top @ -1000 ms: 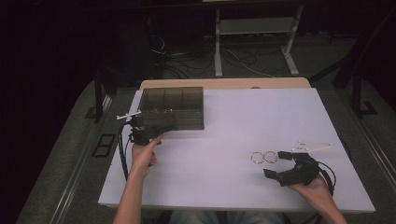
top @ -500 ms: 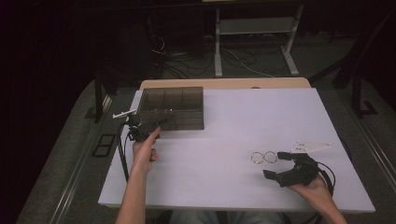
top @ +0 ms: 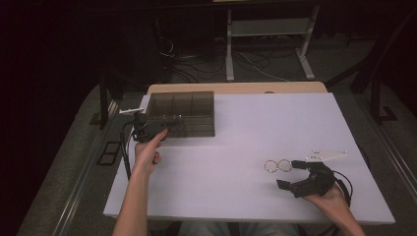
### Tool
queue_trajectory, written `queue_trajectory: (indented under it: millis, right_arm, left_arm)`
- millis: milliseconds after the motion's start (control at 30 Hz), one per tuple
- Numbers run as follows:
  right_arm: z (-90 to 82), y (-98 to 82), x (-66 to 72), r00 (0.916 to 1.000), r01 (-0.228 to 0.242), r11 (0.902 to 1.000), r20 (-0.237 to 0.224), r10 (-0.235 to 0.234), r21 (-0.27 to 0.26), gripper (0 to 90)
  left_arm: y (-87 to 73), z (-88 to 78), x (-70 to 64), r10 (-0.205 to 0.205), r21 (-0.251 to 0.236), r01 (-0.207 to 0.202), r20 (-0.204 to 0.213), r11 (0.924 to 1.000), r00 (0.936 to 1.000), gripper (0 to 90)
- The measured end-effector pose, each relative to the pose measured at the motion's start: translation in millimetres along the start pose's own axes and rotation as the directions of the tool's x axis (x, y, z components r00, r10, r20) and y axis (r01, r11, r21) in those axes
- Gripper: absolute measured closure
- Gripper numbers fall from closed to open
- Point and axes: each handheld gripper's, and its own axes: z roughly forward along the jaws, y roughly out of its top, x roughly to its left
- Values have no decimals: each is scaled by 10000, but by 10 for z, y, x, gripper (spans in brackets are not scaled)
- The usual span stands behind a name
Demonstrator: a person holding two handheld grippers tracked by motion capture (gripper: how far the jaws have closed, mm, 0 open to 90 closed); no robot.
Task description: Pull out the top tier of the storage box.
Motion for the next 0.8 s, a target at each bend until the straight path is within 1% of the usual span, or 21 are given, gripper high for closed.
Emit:
queue_trajectory:
  millis: [67, 100, 200, 233, 367, 400, 533, 567, 800]
  right_arm:
    - [3, -1, -1, 10000, 22, 10000, -12, -22, 8, 0]
    - [5, 0, 0, 10000, 47, 10000, -17, -47, 19, 0]
    - [5, 0, 1, 10000, 38, 10000, -25, -38, 43, 0]
    - [7, -1, 2, 10000, 30, 10000, -24, -30, 56, 0]
    - [14, 0, 0, 10000, 57, 10000, -3, -57, 65, 0]
    - [13, 0, 6, 10000, 0, 9999, -17, 0, 112, 0]
    - [18, -1, 7, 10000, 50, 9999, -13, -50, 117, 0]
    - [19, -2, 6, 10000, 65, 9999, -26, -65, 128, 0]
    - [26, -3, 8, 9999, 115, 9998, -60, -114, 157, 0]
  left_arm:
    - [16, 1, 6, -30, 74, 30, -49, 10000, 10000, 304]
    - [26, 9, 20, -161, 160, 164, -190, 9997, 9997, 320]
    - [29, 17, 49, -222, 289, 229, -243, 9993, 9995, 333]
    - [27, 32, 65, -269, 345, 280, -309, 9990, 9992, 356]
    - [28, 53, 93, -347, 396, 359, -300, 9986, 9989, 414]
    - [27, 59, 98, -365, 394, 377, -310, 9985, 9989, 425]
    - [19, 73, 107, -447, 316, 460, -397, 9984, 9982, 493]
    - [15, 74, 119, -530, 227, 537, -310, 9983, 9981, 504]
    - [-5, 87, 156, -788, 94, 791, -259, 9968, 9965, 595]
